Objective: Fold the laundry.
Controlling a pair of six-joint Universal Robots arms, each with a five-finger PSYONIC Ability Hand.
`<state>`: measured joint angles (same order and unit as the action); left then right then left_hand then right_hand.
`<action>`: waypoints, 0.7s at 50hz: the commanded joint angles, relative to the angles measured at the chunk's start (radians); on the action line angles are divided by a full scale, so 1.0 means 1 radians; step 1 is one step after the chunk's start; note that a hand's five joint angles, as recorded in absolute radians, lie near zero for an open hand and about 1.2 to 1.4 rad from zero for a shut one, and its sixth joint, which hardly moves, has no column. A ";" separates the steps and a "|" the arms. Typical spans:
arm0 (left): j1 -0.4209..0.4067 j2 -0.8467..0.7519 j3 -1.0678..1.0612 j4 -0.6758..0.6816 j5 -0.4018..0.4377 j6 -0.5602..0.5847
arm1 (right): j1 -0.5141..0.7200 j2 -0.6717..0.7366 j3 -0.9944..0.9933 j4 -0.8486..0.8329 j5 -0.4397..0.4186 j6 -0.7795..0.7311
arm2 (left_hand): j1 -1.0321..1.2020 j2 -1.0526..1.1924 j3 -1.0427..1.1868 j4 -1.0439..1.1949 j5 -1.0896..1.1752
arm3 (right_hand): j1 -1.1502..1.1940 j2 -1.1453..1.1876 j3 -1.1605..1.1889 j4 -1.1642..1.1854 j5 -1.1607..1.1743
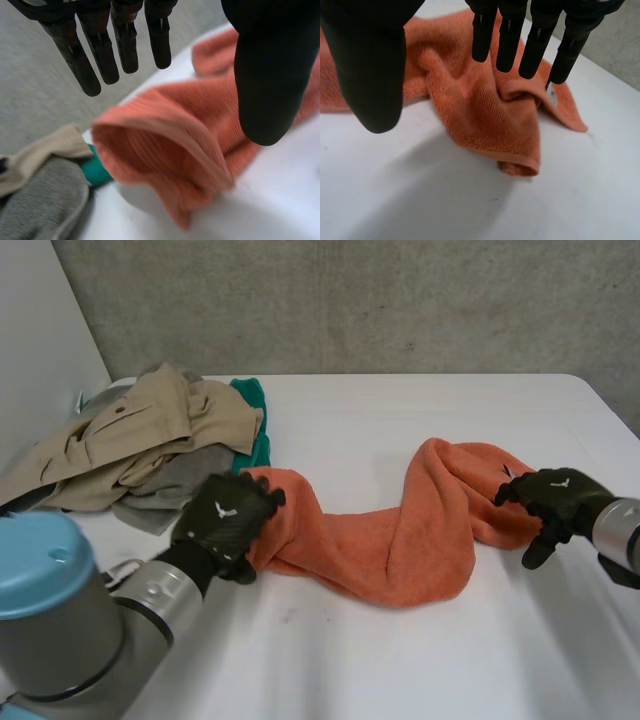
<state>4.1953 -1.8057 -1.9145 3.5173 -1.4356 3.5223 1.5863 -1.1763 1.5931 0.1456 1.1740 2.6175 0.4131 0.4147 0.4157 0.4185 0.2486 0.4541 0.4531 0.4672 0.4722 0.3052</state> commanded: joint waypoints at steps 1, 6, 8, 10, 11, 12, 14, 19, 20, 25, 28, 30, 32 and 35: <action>0.000 -0.161 0.074 0.022 0.000 0.076 | 0.008 0.108 -0.002 -0.147 0.000 0.059 | 0.056 0.054 0.053 0.051 0.046 | 0.118 0.119 0.105 0.100 0.093; 0.002 -0.237 0.133 0.029 -0.006 0.078 | 0.014 0.161 -0.015 -0.218 0.001 0.056 | 0.044 0.042 0.041 0.039 0.034 | 0.147 0.148 0.134 0.129 0.122; 0.002 -0.271 0.169 0.031 -0.014 0.081 | 0.021 0.170 -0.018 -0.234 0.001 0.059 | 0.047 0.045 0.044 0.042 0.037 | 0.162 0.163 0.149 0.144 0.137; 0.003 -0.285 0.186 0.031 -0.019 0.081 | 0.037 0.190 -0.027 -0.264 0.007 0.061 | 0.056 0.054 0.053 0.050 0.046 | 0.200 0.201 0.187 0.182 0.175; 0.003 -0.293 0.199 0.031 -0.020 0.081 | 0.041 0.196 -0.031 -0.273 0.010 0.062 | 0.062 0.060 0.059 0.056 0.052 | 0.215 0.216 0.202 0.197 0.189; 0.003 -0.296 0.206 0.031 -0.022 0.081 | 0.044 0.202 -0.036 -0.280 0.012 0.062 | 0.070 0.069 0.068 0.065 0.060 | 0.233 0.234 0.219 0.214 0.207; 0.003 -0.313 0.225 0.031 -0.034 0.081 | 0.050 0.216 -0.047 -0.296 0.013 0.059 | 0.161 0.159 0.158 0.156 0.151 | 0.256 0.257 0.243 0.238 0.231; 0.000 -0.322 0.247 0.035 -0.054 0.081 | 0.075 0.251 -0.074 -0.297 0.015 0.058 | 0.572 0.570 0.569 0.567 0.562 | 0.508 0.509 0.495 0.490 0.483; -0.001 -0.320 0.252 0.038 -0.055 0.081 | 0.078 0.256 -0.079 -0.297 0.015 0.058 | 0.686 0.684 0.683 0.680 0.676 | 0.532 0.533 0.519 0.514 0.506; -0.006 -0.323 0.264 0.060 -0.060 0.081 | 0.081 0.273 -0.099 -0.297 0.018 0.056 | 0.983 0.982 0.981 0.978 0.973 | 0.869 0.870 0.856 0.851 0.843; -0.005 -0.317 0.275 0.060 -0.077 0.081 | 0.077 0.261 -0.111 -0.296 0.030 0.059 | 0.983 0.982 0.981 0.978 0.973 | 0.942 0.943 0.929 0.924 0.917; -0.004 -0.311 0.279 0.052 -0.089 0.081 | 0.077 0.236 -0.117 -0.285 0.045 0.056 | 0.983 0.982 0.981 0.978 0.973 | 0.942 0.943 0.929 0.924 0.917; -0.008 -0.294 0.281 0.051 -0.111 0.081 | 0.077 0.205 -0.117 -0.278 0.056 0.055 | 0.983 0.982 0.981 0.978 0.973 | 0.942 0.943 0.929 0.924 0.917; -0.004 -0.209 0.281 0.040 -0.124 0.073 | 0.077 0.101 -0.119 -0.230 0.069 0.036 | 0.983 0.982 0.981 0.978 0.973 | 0.942 0.943 0.929 0.924 0.917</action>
<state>4.1892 -2.1109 -1.6373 3.5718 -1.5271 3.6029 1.6647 -0.9446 1.4781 -0.1389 1.2171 2.6731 1.1389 1.1930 1.1755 1.1973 0.9831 1.1134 1.1623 1.1862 1.1951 0.9859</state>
